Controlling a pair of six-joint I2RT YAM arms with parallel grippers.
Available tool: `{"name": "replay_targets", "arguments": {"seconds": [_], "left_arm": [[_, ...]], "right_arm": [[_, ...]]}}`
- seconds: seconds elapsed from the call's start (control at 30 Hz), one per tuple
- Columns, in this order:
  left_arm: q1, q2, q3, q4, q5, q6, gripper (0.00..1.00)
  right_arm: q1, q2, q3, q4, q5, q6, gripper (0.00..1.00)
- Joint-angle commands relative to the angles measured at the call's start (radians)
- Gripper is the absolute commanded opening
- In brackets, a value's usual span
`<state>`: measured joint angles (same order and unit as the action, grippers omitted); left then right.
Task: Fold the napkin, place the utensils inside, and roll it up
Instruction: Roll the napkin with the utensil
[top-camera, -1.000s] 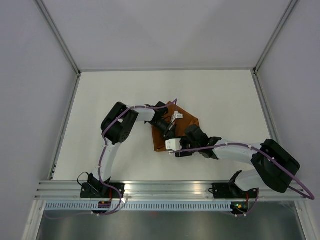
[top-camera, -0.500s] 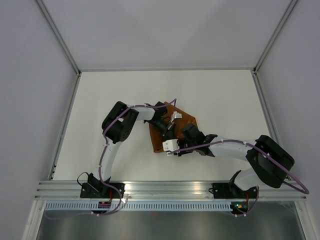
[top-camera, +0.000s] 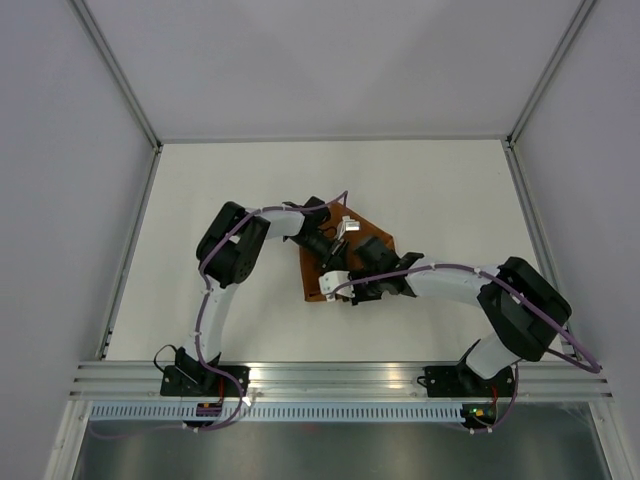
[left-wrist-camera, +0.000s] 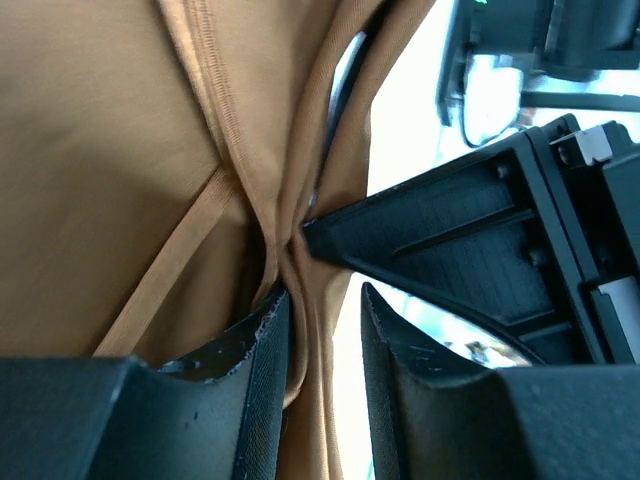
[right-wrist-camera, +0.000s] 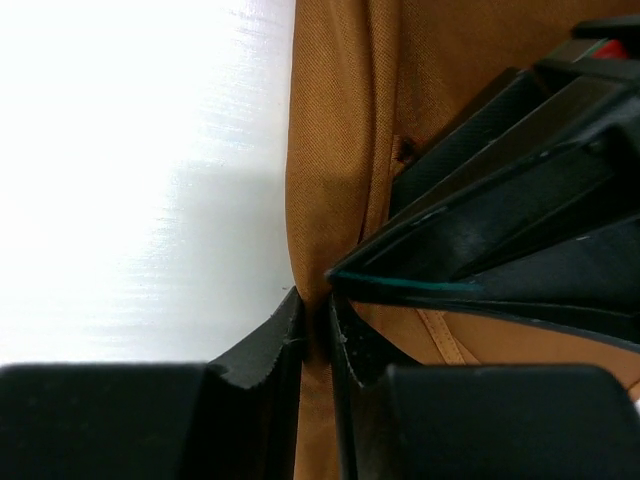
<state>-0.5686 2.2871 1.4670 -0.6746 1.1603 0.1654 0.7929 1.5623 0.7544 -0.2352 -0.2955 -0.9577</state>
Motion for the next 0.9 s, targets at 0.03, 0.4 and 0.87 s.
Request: {"name": "replay_targets", "arguments": {"seconds": [0.03, 0.4, 0.87], "left_arm": [[0.061, -0.098, -0.033, 0.154, -0.198, -0.038, 0.4], [0.108, -0.33, -0.141, 0.346, -0.504, -0.233, 0.38], [0.011, -0.787, -0.602, 0.797, -0.924, -0.337, 0.37]], "right_arm": [[-0.043, 0.099, 0.023, -0.251, -0.114, -0.004, 0.2], [-0.198, 0.245, 0.183, -0.484, -0.307, -0.075, 0.19], [-0.36, 0.493, 0.396, -0.774, -0.462, -0.203, 0.18]]}}
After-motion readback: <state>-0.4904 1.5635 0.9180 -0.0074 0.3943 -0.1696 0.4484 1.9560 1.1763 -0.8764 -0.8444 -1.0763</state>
